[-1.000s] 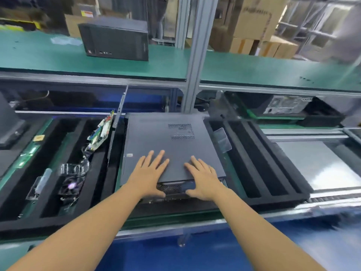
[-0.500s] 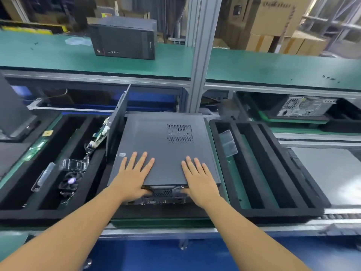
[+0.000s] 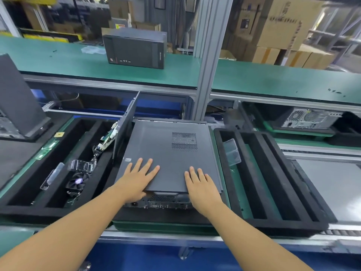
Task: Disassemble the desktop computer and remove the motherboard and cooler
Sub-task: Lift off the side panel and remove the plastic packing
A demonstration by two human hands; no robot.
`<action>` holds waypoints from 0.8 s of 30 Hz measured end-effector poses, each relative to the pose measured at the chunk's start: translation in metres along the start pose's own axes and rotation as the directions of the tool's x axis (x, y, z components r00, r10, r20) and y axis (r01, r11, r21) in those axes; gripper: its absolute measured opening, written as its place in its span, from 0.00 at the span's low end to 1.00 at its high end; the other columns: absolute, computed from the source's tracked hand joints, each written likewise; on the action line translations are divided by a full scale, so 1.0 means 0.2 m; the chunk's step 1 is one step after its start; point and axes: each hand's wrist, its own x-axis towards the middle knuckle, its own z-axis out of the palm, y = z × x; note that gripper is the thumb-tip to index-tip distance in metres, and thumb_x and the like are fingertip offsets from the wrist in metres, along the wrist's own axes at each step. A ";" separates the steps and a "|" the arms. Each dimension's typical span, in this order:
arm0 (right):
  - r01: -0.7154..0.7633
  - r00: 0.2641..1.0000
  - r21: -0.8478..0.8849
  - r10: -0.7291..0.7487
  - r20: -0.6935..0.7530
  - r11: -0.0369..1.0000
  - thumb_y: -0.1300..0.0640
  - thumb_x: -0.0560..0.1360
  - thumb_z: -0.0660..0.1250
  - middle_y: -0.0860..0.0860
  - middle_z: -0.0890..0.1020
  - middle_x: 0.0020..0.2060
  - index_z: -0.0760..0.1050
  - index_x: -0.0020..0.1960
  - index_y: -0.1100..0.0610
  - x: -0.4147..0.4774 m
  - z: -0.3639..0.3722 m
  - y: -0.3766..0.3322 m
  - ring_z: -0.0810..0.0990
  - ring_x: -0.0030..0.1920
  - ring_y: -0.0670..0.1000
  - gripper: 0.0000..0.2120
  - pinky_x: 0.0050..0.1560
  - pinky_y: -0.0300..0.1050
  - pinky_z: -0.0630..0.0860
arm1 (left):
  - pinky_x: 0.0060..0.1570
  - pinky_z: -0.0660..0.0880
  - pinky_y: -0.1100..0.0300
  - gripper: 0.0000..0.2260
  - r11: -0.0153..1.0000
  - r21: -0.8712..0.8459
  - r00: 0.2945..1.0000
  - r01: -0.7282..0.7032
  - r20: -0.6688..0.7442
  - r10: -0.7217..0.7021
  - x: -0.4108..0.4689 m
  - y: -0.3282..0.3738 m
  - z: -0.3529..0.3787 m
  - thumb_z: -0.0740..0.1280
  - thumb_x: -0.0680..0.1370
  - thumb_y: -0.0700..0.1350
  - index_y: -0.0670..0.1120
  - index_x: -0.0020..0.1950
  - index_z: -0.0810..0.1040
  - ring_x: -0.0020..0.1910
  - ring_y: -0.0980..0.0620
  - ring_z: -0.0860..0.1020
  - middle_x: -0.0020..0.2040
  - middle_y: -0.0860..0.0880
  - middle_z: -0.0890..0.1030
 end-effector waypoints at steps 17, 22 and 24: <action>-0.151 0.883 0.062 0.163 -0.440 0.987 0.61 0.75 0.62 0.48 0.82 0.44 0.76 0.57 0.49 0.26 -0.76 0.13 0.82 0.43 0.54 0.14 0.34 0.46 0.70 | 0.56 0.75 0.48 0.17 0.999 0.037 0.479 -0.031 -0.877 0.047 -0.03 -0.17 -0.71 0.58 0.76 0.38 0.48 0.57 0.84 0.56 0.45 0.82 0.57 0.49 0.84; -0.303 0.766 0.184 0.354 -0.536 0.935 0.63 0.75 0.65 0.48 0.84 0.38 0.77 0.56 0.46 0.32 -0.95 0.18 0.79 0.35 0.56 0.15 0.31 0.43 0.60 | 0.69 0.59 0.44 0.23 0.978 -0.131 0.296 0.160 -0.939 -0.175 0.12 -0.20 -0.89 0.65 0.78 0.47 0.47 0.73 0.68 0.78 0.45 0.58 0.79 0.47 0.59; -0.384 0.715 0.208 0.432 -0.549 0.900 0.63 0.75 0.65 0.48 0.83 0.38 0.75 0.54 0.46 0.34 -1.03 0.20 0.77 0.32 0.58 0.13 0.31 0.43 0.58 | 0.68 0.60 0.44 0.24 0.984 -0.171 0.253 0.049 -0.951 -0.178 0.19 -0.20 -0.90 0.66 0.76 0.48 0.46 0.71 0.68 0.77 0.44 0.60 0.76 0.45 0.61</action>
